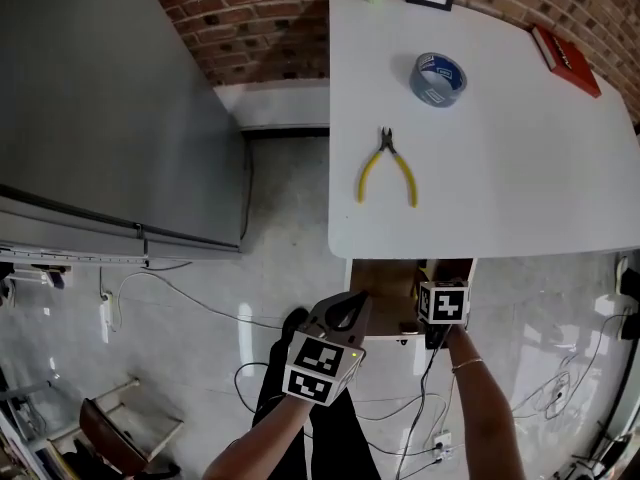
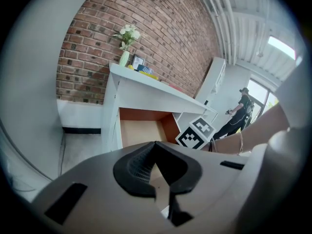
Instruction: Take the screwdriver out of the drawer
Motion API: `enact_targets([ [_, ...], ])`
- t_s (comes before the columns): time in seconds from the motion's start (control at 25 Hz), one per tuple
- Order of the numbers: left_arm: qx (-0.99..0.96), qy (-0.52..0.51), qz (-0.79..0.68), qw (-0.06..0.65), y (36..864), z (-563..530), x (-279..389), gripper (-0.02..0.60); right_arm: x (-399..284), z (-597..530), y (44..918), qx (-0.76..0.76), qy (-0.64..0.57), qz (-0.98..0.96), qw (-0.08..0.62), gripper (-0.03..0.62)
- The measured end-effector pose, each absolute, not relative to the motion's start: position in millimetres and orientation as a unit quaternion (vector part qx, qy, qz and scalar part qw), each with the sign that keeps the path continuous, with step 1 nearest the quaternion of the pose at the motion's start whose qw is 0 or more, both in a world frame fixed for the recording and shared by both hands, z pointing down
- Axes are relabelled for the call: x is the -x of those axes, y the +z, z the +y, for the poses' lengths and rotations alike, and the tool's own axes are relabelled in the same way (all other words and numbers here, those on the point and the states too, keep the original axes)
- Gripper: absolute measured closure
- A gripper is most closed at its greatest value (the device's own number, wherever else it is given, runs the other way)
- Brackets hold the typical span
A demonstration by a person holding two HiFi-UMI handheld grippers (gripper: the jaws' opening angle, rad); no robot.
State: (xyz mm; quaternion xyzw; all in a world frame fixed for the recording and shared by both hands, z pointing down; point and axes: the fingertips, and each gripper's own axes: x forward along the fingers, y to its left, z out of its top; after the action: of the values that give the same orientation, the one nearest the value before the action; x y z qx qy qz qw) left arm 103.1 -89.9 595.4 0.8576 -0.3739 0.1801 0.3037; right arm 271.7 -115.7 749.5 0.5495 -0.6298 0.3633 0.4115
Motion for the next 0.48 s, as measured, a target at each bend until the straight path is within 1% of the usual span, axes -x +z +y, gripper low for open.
enact_targets([
  [0.32, -0.852, 0.183, -0.377, 0.312, 605, -97, -100, 0.592, -270, -119, 772, -0.558, 0.381, -0.613, 0.409, 0.407],
  [0.48, -0.852, 0.181, -0.377, 0.314, 605, -99, -98, 0.592, -270, -120, 780, -0.555, 0.378, -0.609, 0.422, 0.407],
])
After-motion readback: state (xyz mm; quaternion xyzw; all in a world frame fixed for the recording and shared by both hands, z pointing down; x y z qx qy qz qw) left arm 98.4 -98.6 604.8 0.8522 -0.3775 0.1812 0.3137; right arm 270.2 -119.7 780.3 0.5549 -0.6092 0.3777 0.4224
